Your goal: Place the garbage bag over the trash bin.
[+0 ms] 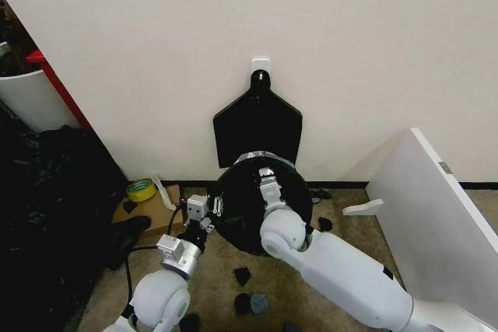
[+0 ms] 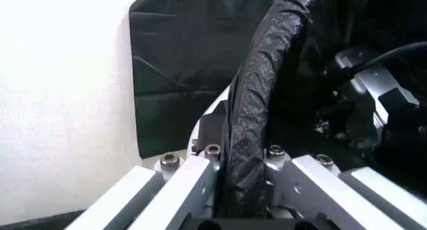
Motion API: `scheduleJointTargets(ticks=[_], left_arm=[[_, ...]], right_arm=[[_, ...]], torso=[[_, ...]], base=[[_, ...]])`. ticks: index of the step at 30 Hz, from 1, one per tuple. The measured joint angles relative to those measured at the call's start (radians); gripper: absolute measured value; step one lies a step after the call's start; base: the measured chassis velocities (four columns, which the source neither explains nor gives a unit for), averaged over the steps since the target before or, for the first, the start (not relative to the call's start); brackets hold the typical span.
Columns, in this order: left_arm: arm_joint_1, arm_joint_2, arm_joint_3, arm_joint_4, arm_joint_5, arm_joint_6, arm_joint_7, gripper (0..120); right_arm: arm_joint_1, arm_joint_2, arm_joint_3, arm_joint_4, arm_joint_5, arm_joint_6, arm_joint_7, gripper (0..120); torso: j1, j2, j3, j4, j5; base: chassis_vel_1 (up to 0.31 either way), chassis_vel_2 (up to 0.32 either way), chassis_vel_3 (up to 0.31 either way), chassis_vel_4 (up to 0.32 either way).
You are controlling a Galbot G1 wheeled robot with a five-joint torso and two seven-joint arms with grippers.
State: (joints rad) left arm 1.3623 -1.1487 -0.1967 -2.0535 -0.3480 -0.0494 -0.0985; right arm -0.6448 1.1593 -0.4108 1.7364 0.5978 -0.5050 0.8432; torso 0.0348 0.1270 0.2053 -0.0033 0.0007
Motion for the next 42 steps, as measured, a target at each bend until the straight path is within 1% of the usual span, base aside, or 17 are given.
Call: scheduleJointTargets(ticks=[3,6,9,11,12,14,15,19,23,24,28,30,32,35,38,40,42], left_arm=[[-0.001,-0.001,0.001,0.003,0.001,0.000,0.001,1],[-0.003,-0.001,0.001,0.005,0.001,0.000,0.001,1],[-0.009,0.003,0.001,0.010,-0.001,0.000,0.002,1],[-0.010,0.005,0.001,0.011,-0.001,0.001,0.002,1],[-0.010,0.005,0.001,0.011,-0.001,0.001,0.002,1],[-0.012,0.006,0.007,0.010,-0.005,0.003,0.002,1],[-0.015,0.006,0.009,0.009,-0.006,0.004,0.002,1],[-0.019,0.008,0.014,0.005,-0.007,0.005,0.003,1],[-0.018,0.012,0.014,-0.004,-0.014,0.009,0.003,1],[-0.018,0.012,0.014,-0.004,-0.014,0.009,0.003,1],[-0.015,0.016,0.015,-0.014,-0.028,0.017,0.003,1],[-0.014,0.016,0.015,-0.016,-0.029,0.018,0.003,1],[-0.013,0.015,0.015,-0.017,-0.031,0.020,0.003,1],[-0.016,0.013,0.015,-0.017,-0.032,0.022,0.002,1],[-0.018,0.014,0.015,-0.013,-0.032,0.022,0.002,1],[-0.021,0.015,0.016,-0.007,-0.033,0.023,0.004,1],[-0.024,0.013,0.017,-0.001,-0.033,0.023,0.003,1]], right_arm=[[-0.022,-0.016,0.001,0.023,-0.025,0.036,-0.041,0],[-0.038,-0.028,0.000,0.061,0.004,0.046,-0.053,0],[-0.064,-0.052,0.008,0.169,0.166,0.022,-0.049,0],[-0.071,-0.060,0.021,0.202,0.239,0.001,-0.042,0],[-0.071,-0.060,0.021,0.202,0.239,0.001,-0.042,0],[-0.088,-0.073,0.041,0.219,0.313,-0.043,-0.022,0],[-0.097,-0.075,0.044,0.215,0.315,-0.054,-0.016,0],[-0.122,-0.074,0.045,0.192,0.298,-0.084,-0.002,0],[-0.148,-0.074,0.024,0.128,0.135,-0.092,-0.037,0],[-0.148,-0.074,0.024,0.128,0.135,-0.092,-0.037,0],[-0.160,-0.073,0.011,0.076,-0.042,-0.054,-0.097,0],[-0.160,-0.073,0.010,0.065,-0.077,-0.043,-0.108,0],[-0.157,-0.072,0.009,0.035,-0.176,-0.013,-0.133,0],[-0.161,-0.076,0.014,0.023,-0.261,0.047,-0.171,0],[-0.166,-0.084,0.016,0.055,-0.233,0.076,-0.186,0],[-0.167,-0.089,0.015,0.115,-0.121,0.079,-0.180,0],[-0.162,-0.087,0.013,0.178,0.037,0.036,-0.132,0]], torso=[[0.000,0.000,0.000,0.0000,0.0001],[0.000,0.000,0.000,0.0000,0.0001],[0.000,0.000,0.000,-0.0001,0.0000],[0.000,0.000,0.000,0.0000,0.0001],[0.000,0.000,0.000,0.0000,0.0001],[0.000,0.000,0.000,0.0000,0.0000],[0.000,0.000,0.000,0.0000,0.0000],[0.000,0.000,0.000,-0.0001,0.0001],[0.000,0.000,0.000,0.0000,0.0001],[0.000,0.000,0.000,0.0000,0.0001],[0.000,0.000,0.000,0.0000,0.0000],[0.000,0.000,0.000,0.0000,0.0001],[0.000,0.000,0.000,0.0000,0.0000],[0.000,0.000,0.000,0.0001,0.0001],[0.000,0.000,0.000,-0.0001,0.0000],[0.000,0.000,0.000,-0.0001,-0.0002],[0.000,0.000,0.000,0.0000,-0.0001]], base=[[0.000,0.000,0.000,0.000],[0.000,0.000,0.000,0.000],[0.000,0.000,0.000,0.000],[0.000,0.000,0.000,0.000],[0.000,0.000,0.000,0.000],[0.000,0.000,0.000,0.000],[0.000,0.000,0.000,0.000],[0.000,0.000,0.000,0.000],[0.000,0.000,0.000,0.000],[0.000,0.000,0.000,0.000],[0.000,0.000,0.000,0.000],[0.000,0.000,0.000,0.000],[0.000,0.000,0.000,0.000],[0.000,0.000,0.000,0.000],[0.000,0.000,0.000,0.000],[0.000,0.000,0.000,0.000],[0.000,0.000,0.000,0.000]])
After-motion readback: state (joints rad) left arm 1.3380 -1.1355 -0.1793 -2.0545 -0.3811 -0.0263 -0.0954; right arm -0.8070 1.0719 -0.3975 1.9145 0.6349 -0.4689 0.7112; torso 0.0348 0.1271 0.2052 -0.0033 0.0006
